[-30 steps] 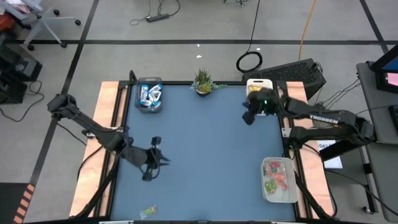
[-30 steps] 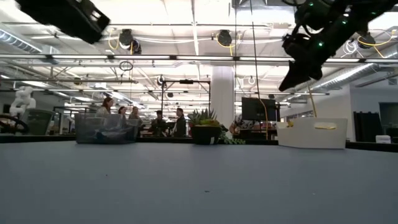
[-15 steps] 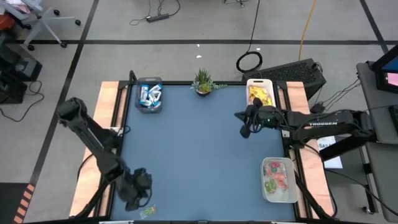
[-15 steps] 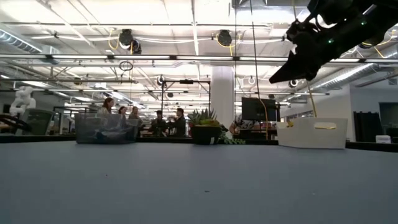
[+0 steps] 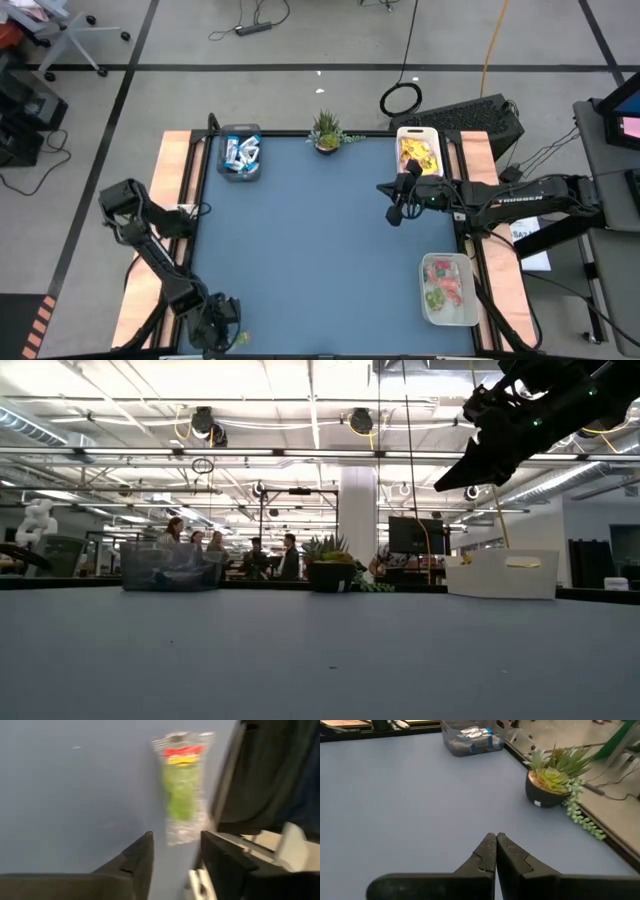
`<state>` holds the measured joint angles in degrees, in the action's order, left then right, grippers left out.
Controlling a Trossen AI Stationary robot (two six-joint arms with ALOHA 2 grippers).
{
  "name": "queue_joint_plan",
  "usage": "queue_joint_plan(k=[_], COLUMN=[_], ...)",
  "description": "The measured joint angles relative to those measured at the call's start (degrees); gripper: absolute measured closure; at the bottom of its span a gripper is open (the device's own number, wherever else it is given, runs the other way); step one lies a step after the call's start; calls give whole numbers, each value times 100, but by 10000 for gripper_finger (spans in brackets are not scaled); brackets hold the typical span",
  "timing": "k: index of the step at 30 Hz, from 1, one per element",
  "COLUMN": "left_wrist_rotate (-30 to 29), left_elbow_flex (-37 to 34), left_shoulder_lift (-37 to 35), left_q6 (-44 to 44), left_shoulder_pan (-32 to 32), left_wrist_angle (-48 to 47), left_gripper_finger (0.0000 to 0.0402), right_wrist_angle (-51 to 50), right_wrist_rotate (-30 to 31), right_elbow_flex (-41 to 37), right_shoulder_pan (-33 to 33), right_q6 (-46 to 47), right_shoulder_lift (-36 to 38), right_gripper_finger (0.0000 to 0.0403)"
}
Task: Sort candy
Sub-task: Put the light-green gummy candy into the grey bin
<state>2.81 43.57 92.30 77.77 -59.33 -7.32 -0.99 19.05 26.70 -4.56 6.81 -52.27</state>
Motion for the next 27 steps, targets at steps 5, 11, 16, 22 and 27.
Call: queue_joint_plan(k=[5, 11, 16, 22, 27], left_wrist_rotate=[13, 1, 0, 2, -7], left_elbow_flex=[45, 299, 671, 943, 1176], left_shoulder_lift=[247, 408, 673, 852, 891], left_q6=[122, 145, 145, 140, -292], left_shoulder_pan=[7, 11, 11, 43, 48], left_wrist_angle=[78, -141, -745, -1204, -1668], left_gripper_finger=[190, 177, 177, 191, 259], right_wrist_angle=[-2, 0, 1, 0, 0], right_wrist_rotate=[74, 66, 64, 63, 61], right_elbow_flex=[2, 0, 0, 0, 0], right_shoulder_pan=[35, 35, 35, 35, 33], right_q6=[-4, -4, -2, -2, -2], right_shoulder_lift=[0, -2, -2, -2, -2], right_gripper_finger=[403, 403, 403, 403, 403])
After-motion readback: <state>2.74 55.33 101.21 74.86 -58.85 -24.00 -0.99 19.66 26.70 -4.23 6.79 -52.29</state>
